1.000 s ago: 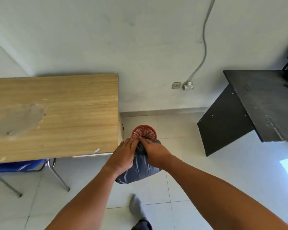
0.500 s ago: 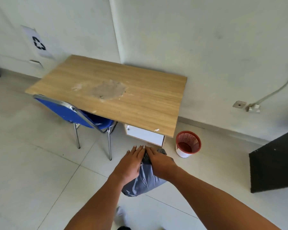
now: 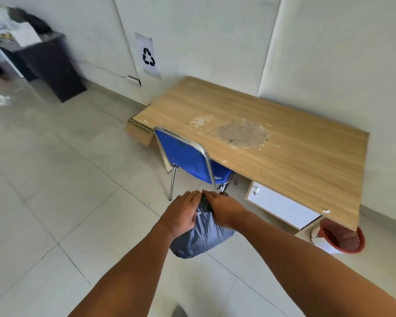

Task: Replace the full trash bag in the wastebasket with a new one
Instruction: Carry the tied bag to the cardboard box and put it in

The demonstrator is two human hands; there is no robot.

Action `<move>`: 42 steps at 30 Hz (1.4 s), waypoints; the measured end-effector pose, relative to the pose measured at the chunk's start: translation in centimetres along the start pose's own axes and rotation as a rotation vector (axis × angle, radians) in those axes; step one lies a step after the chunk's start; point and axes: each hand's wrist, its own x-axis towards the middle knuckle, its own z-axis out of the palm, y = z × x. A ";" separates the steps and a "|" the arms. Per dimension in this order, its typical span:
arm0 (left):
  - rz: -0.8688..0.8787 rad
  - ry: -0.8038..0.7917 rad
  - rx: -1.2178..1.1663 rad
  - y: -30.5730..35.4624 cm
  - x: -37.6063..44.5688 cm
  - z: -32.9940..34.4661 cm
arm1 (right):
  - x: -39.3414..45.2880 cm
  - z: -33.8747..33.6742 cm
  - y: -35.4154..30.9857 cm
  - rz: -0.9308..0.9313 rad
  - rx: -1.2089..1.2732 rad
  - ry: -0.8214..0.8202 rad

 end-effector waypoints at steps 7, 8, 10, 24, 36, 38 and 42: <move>-0.081 0.004 0.048 -15.8 1.8 -4.8 | 13.7 -1.8 -9.4 0.044 0.003 0.089; -0.095 -0.001 0.055 -18.0 2.4 -5.4 | 15.7 -2.2 -10.5 0.050 -0.010 0.098; -0.131 -0.009 0.063 -22.1 3.4 -6.2 | 20.0 -2.9 -12.5 0.047 -0.042 0.103; -0.296 -0.098 -0.025 -48.8 12.5 -11.9 | 48.7 -7.4 -21.0 -0.044 0.038 0.020; -0.181 -0.137 -0.014 -71.7 23.5 -15.1 | 71.5 -11.1 -26.1 0.078 0.159 0.056; -0.139 -0.160 -0.005 -75.5 25.7 -15.5 | 75.1 -11.5 -27.0 0.132 0.194 0.056; -0.095 -0.174 -0.026 -82.1 30.8 -15.9 | 82.5 -12.1 -27.4 0.226 0.224 0.119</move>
